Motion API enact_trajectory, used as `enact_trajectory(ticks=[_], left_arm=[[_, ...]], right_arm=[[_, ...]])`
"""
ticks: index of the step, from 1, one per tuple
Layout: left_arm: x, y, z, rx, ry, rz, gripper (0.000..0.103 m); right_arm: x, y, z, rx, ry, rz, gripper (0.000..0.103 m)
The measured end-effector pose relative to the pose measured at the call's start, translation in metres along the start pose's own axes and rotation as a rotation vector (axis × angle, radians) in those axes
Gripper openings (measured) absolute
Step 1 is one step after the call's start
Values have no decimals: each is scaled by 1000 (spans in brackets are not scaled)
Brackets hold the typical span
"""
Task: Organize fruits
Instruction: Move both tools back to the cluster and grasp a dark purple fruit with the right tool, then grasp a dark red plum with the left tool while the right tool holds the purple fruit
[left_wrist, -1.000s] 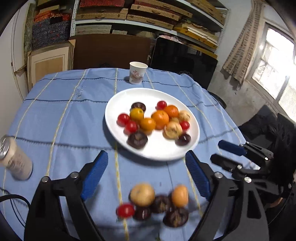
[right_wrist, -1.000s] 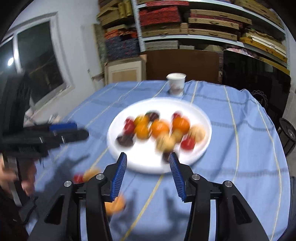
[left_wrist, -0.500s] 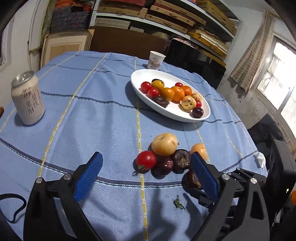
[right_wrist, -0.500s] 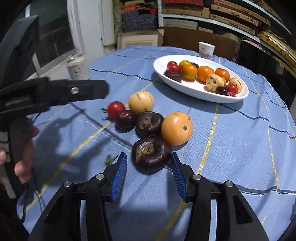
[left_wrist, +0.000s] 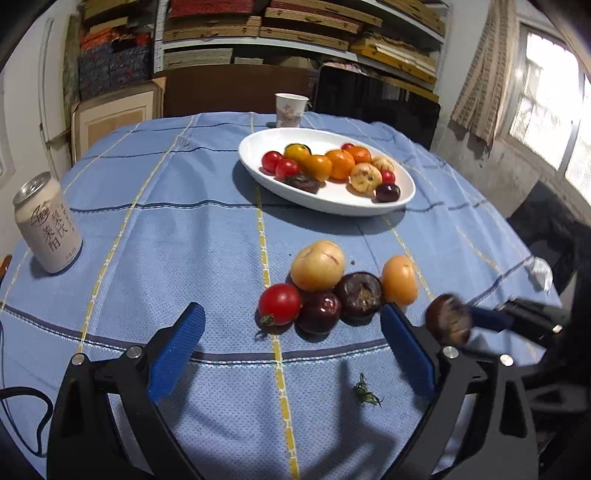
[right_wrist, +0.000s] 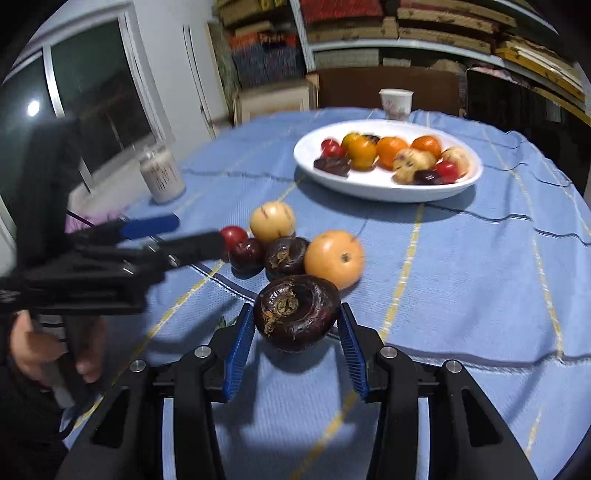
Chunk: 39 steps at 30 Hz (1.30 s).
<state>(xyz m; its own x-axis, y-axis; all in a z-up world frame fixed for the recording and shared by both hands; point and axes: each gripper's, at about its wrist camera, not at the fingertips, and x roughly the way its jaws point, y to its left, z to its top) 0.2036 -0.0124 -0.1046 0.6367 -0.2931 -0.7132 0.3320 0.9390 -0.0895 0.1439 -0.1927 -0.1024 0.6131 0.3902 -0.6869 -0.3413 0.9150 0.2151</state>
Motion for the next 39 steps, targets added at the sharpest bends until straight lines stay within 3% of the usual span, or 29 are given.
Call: enact_trajectory(ticks=[3, 8, 20, 32, 33, 34, 35, 39], left_arm=[[7, -9, -3, 49, 19, 42, 92], [12, -12, -5, 82, 41, 64, 56], [15, 14, -1, -15, 41, 96, 56], [35, 4, 1, 7, 110, 29, 56], [35, 3, 1, 14, 111, 26, 53], [35, 1, 1, 22, 110, 27, 40], [34, 0, 1, 24, 104, 27, 34], [30, 6, 1, -13, 87, -22, 32]], right_arm=[[-18, -22, -5, 69, -48, 0, 47], [-13, -39, -6, 139, -24, 8, 47], [-14, -36, -7, 119, -30, 23, 47], [-13, -36, -6, 122, -25, 27, 47], [-14, -36, -6, 121, -27, 27, 47], [-14, -36, -6, 120, -29, 27, 47], [-14, -36, -6, 120, -30, 27, 47], [-14, -36, -6, 121, -32, 30, 47]])
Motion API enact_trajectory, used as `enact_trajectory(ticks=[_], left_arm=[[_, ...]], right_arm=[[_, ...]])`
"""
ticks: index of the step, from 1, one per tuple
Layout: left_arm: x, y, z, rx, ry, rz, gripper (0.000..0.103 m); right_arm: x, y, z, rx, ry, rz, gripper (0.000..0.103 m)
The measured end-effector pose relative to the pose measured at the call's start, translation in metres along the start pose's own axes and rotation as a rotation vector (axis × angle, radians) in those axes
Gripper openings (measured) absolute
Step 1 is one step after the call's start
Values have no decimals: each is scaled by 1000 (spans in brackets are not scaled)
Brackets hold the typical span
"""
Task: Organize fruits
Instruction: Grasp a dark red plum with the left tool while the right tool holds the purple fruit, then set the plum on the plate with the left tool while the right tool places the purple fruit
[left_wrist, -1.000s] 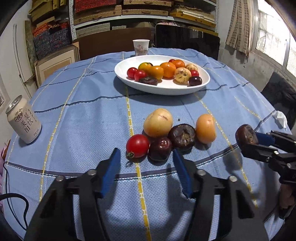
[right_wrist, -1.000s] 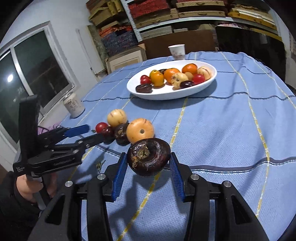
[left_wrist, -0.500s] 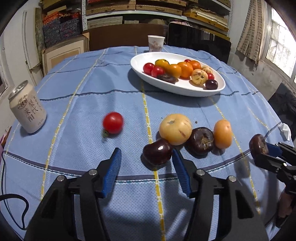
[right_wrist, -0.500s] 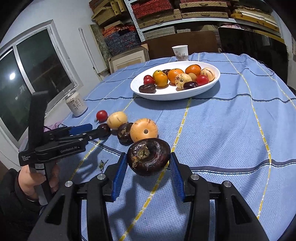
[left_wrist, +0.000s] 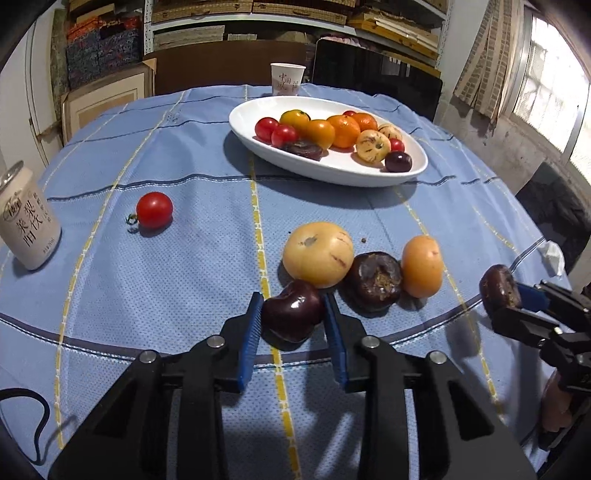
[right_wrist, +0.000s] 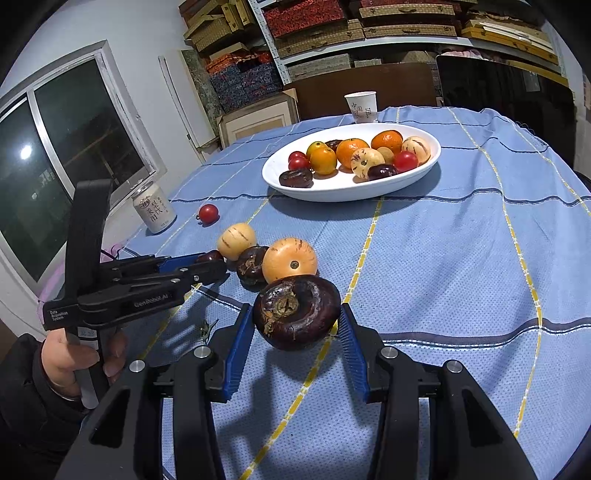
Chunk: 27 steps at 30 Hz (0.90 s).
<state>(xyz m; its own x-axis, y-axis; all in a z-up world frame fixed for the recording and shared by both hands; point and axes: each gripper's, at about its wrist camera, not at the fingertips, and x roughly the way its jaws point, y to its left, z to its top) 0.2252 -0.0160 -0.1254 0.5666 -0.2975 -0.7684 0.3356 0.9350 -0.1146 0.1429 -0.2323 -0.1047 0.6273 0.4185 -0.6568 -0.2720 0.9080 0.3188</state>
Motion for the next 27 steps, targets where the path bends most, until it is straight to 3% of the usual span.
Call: enact_trajectory(ticks=[11, 19, 27], left_arm=[[-22, -5, -2, 0, -86, -28, 32], [-42, -11, -3, -18, -126, 52, 32], [-84, -21, 18, 13, -202, 91, 32]], right_arm=[[-2, 0, 0, -1, -12, 3, 47], [-8, -1, 0, 9, -40, -13, 47], [-33, 5, 20, -38, -106, -107, 47]])
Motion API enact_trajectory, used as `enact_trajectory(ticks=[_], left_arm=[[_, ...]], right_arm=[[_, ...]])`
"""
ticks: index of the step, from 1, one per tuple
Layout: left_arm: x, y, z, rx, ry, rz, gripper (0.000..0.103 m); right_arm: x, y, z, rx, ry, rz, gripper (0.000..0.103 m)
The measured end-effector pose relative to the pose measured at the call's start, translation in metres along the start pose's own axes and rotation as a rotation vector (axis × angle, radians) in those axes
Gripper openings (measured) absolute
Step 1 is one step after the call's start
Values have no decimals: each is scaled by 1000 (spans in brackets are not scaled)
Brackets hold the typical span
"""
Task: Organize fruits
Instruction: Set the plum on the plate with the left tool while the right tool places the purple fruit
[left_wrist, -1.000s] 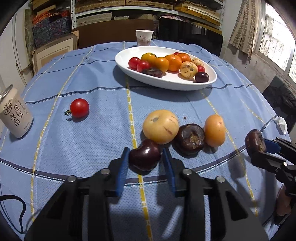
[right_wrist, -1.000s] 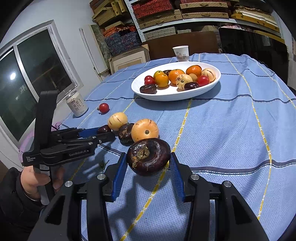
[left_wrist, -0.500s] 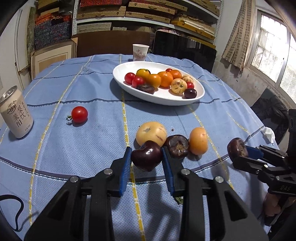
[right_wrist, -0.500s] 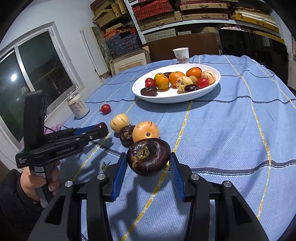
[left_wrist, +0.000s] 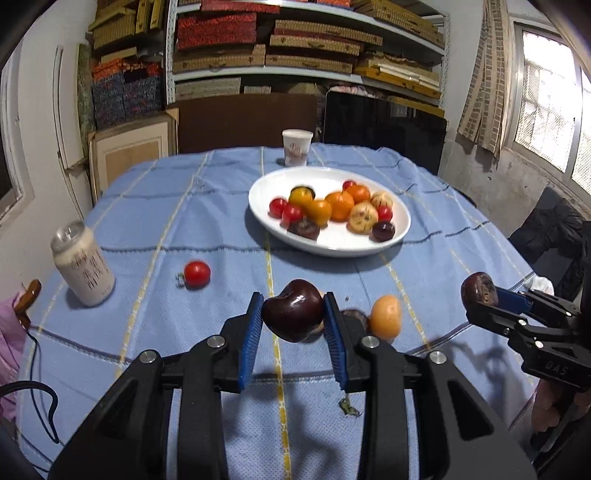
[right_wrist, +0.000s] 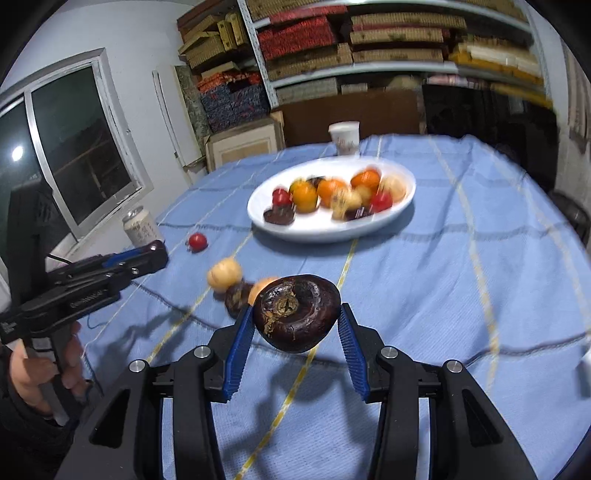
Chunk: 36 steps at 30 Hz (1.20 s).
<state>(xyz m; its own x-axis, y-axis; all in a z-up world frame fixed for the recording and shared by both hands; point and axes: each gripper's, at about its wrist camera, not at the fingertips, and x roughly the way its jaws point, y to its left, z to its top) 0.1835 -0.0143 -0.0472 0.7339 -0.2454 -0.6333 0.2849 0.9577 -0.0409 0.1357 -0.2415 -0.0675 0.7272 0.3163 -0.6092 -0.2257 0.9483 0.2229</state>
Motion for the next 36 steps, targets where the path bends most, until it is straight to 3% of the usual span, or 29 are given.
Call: enact_trajectory(ticks=[7, 13, 19, 25, 31, 33, 34, 35, 36], left_arm=[[-24, -10, 46, 42, -81, 3, 32], [-7, -13, 89, 38, -83, 4, 32], [48, -14, 121, 35, -36, 1, 32], [122, -9, 144, -16, 51, -57, 32], [185, 1, 148, -81, 150, -79, 32], [194, 5, 146, -107, 169, -88, 46], [194, 7, 145, -116, 162, -79, 65], [192, 9, 145, -123, 148, -65, 73], [189, 10, 145, -128, 133, -64, 74]], right_arm=[[-27, -1, 54, -79, -93, -81, 47], [-18, -9, 102, -106, -122, -126, 47], [28, -28, 140, -86, -74, -98, 47], [95, -50, 170, -79, -4, -68, 47], [151, -63, 176, -53, 70, -76, 48], [165, -66, 172, -49, 98, -81, 48], [167, -66, 171, -49, 99, -84, 48], [168, -66, 171, -49, 93, -85, 51], [167, -66, 172, -50, 80, -95, 53]])
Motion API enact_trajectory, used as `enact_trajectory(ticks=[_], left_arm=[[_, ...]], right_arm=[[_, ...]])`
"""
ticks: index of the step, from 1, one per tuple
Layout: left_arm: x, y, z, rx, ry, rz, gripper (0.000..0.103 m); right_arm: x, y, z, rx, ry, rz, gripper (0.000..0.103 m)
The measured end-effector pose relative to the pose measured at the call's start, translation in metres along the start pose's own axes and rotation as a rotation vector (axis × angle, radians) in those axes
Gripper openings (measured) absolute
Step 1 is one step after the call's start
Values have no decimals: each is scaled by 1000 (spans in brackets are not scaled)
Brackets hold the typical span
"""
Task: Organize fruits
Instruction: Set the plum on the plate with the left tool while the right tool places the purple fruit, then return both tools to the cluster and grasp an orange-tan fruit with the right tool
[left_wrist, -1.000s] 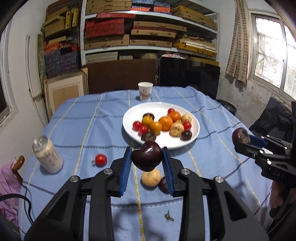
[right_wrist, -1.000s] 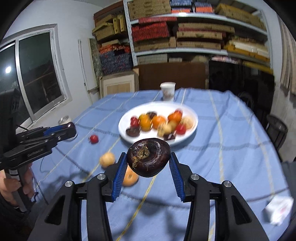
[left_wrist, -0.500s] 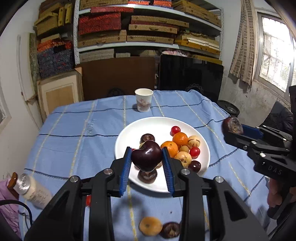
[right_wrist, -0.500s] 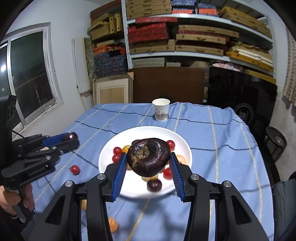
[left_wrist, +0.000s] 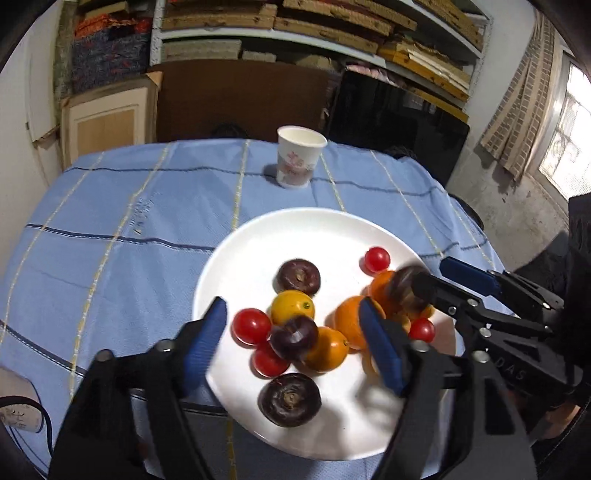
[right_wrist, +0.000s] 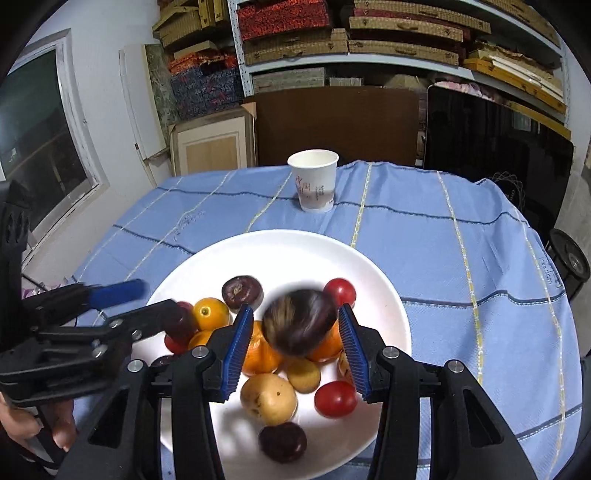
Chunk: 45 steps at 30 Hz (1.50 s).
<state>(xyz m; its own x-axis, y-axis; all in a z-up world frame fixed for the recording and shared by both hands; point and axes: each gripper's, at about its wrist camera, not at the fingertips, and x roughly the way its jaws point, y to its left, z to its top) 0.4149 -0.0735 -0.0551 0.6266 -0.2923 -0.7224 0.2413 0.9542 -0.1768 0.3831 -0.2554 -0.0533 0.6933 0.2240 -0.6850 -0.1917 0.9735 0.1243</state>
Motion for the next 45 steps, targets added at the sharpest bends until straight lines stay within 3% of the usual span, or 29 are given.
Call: enact_trajectory(ticks=[2, 7, 11, 17, 20, 22, 27, 33, 45], left_arm=[[-8, 2, 2, -9, -13, -6, 76], [-42, 10, -2, -43, -41, -22, 78], [-77, 16, -26, -24, -41, -32, 83], [-128, 34, -90, 17, -36, -37, 84], [-148, 54, -120, -5, -38, -20, 92], [-157, 71, -138, -35, -41, -7, 92], [-148, 95, -168, -85, 1, 78, 92], [-136, 85, -172, -59, -6, 97, 92], [-125, 80, -167, -45, 5, 98, 92]], right_arm=[[-6, 1, 2, -1, -24, -8, 61], [-40, 3, 3, -5, -70, -6, 61], [-70, 5, -15, 13, -68, 49, 63], [-102, 50, -91, -94, 4, 81, 63], [-111, 76, -133, -147, 21, 88, 63], [-113, 86, -155, -135, 34, 102, 63], [-108, 95, -175, -116, 32, 94, 63], [-99, 96, -176, -92, 34, 39, 63], [-82, 105, -170, -87, 62, 34, 63]])
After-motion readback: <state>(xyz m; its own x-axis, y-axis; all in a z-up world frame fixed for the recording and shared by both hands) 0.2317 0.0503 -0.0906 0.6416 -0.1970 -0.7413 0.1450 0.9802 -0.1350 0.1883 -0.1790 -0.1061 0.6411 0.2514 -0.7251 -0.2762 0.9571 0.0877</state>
